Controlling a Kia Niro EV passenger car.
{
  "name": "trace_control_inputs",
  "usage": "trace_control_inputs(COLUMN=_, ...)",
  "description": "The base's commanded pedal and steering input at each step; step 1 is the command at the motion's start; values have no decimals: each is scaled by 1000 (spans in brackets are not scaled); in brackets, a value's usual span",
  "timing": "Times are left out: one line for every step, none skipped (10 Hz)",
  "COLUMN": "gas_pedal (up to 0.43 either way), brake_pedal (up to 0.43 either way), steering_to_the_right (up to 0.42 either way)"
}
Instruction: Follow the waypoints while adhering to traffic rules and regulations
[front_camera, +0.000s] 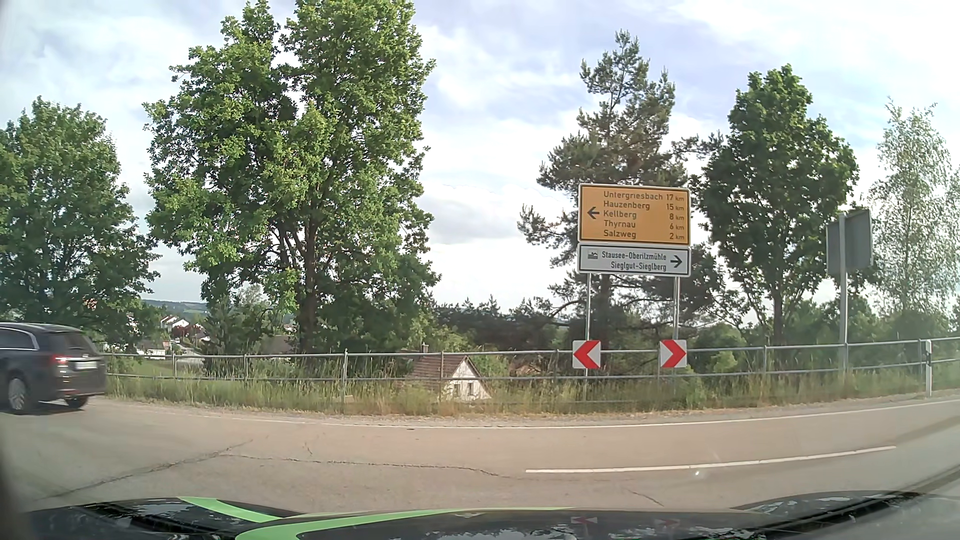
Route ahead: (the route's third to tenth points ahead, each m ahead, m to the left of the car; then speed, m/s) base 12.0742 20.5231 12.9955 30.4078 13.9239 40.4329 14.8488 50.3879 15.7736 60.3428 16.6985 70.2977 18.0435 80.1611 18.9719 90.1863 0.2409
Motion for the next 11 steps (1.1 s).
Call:
trace_control_inputs(gas_pedal=469, brake_pedal=0, steering_to_the_right=-371)
trace_control_inputs(gas_pedal=512, brake_pedal=0, steering_to_the_right=-414)
trace_control_inputs(gas_pedal=520, brake_pedal=0, steering_to_the_right=-463)
trace_control_inputs(gas_pedal=551, brake_pedal=0, steering_to_the_right=-503)
trace_control_inputs(gas_pedal=598, brake_pedal=0, steering_to_the_right=-534)
trace_control_inputs(gas_pedal=598, brake_pedal=0, steering_to_the_right=-561)
trace_control_inputs(gas_pedal=598, brake_pedal=0, steering_to_the_right=-588)
trace_control_inputs(gas_pedal=598, brake_pedal=0, steering_to_the_right=-608)
trace_control_inputs(gas_pedal=598, brake_pedal=0, steering_to_the_right=-629)
trace_control_inputs(gas_pedal=598, brake_pedal=0, steering_to_the_right=-642)
trace_control_inputs(gas_pedal=598, brake_pedal=0, steering_to_the_right=-648)
